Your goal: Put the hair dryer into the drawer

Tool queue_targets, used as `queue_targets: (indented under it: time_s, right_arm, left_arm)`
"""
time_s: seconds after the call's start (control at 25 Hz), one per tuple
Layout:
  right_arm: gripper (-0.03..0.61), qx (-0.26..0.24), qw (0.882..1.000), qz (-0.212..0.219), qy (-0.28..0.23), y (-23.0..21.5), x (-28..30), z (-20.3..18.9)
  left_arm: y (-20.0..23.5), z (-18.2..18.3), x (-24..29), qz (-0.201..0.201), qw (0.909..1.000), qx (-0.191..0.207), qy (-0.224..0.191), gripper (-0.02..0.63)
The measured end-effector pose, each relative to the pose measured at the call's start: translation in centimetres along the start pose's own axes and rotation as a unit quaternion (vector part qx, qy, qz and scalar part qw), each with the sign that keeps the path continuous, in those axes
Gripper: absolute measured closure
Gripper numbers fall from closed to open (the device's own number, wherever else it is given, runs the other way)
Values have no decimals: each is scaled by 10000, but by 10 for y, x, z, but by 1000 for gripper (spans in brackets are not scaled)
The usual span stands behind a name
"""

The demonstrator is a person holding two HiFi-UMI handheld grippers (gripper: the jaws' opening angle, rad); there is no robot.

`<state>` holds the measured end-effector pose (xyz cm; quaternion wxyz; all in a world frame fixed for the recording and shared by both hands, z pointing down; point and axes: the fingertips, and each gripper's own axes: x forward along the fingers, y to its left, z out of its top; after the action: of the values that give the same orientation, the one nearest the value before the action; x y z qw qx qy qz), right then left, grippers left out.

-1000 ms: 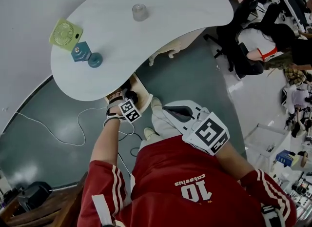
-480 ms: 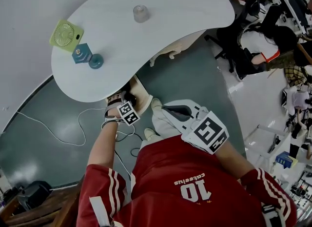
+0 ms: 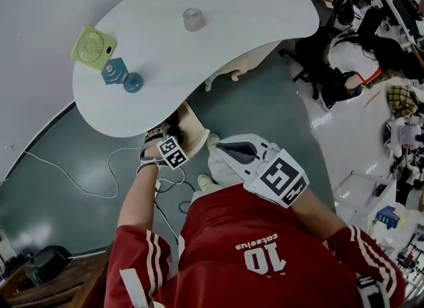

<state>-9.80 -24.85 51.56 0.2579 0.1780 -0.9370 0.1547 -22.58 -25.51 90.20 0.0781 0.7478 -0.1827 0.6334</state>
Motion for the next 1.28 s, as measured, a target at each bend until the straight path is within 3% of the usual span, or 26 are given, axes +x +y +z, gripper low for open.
queue_targets:
  time_s: [0.36, 0.64, 1.08, 1.28]
  right_arm:
    - [572, -8, 10000, 2, -22, 1, 0, 3]
    - [572, -24, 10000, 76, 6, 4, 1, 0]
    - [572, -174, 9996, -82, -206, 6, -15, 13]
    - [572, 274, 9968, -322, -683, -1, -23, 19]
  left_arm:
    - [-10, -13, -6, 66, 9991, 270, 326, 252]
    - [-12, -26, -2, 77, 9987, -76, 495, 255]
    - [-11, -32, -26, 256, 9971, -674, 239, 276]
    - [-7, -30, -54, 632, 9935, -937, -107, 287]
